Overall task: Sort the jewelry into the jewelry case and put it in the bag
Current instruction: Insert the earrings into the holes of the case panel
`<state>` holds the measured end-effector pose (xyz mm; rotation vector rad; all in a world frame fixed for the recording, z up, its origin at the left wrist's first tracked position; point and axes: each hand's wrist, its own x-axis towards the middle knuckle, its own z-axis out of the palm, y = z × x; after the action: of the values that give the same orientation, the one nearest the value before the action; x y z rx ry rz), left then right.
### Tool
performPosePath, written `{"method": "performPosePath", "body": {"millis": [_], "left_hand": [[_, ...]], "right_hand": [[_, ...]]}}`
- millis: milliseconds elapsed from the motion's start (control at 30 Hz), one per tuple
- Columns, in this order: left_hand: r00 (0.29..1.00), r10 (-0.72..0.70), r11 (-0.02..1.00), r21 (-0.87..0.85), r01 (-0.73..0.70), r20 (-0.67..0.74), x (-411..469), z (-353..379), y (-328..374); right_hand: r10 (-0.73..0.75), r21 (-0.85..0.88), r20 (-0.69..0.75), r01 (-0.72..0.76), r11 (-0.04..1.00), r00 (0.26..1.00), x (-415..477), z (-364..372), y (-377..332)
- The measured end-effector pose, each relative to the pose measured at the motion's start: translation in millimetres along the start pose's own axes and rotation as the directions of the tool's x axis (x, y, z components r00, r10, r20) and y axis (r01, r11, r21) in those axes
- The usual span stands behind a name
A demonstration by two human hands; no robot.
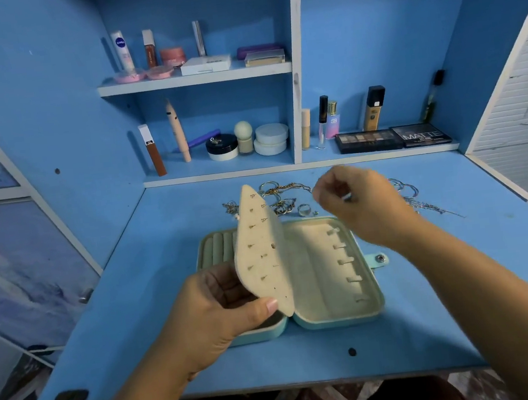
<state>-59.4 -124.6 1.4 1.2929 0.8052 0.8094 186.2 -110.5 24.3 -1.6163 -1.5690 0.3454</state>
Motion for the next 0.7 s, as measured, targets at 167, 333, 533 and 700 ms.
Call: {"method": "performPosePath", "body": {"millis": [167, 333, 533, 700], "left_hand": [[1.0, -0.021, 0.999, -0.028, 0.022, 0.012, 1, 0, -1], [1.0, -0.017, 0.999, -0.041, 0.017, -0.005, 0, 2, -2], [1.0, -0.016, 1.0, 0.007, 0.016, 0.007, 0, 3, 0], [0.999, -0.034, 0.999, -0.016, 0.034, 0.009, 1, -1, -3]], "right_hand": [[0.144, 0.289, 0.166, -0.188, 0.939, 0.976, -66, 38, -24], [0.205, 0.399, 0.2, -0.271, 0.876, 0.958, -75, 52, -22], [0.209, 0.396, 0.208, -0.278, 0.875, 0.956, -74, 53, -20], [0.168, 0.396, 0.222, -0.247, 0.884, 0.96, -74, 55, -22]]}}
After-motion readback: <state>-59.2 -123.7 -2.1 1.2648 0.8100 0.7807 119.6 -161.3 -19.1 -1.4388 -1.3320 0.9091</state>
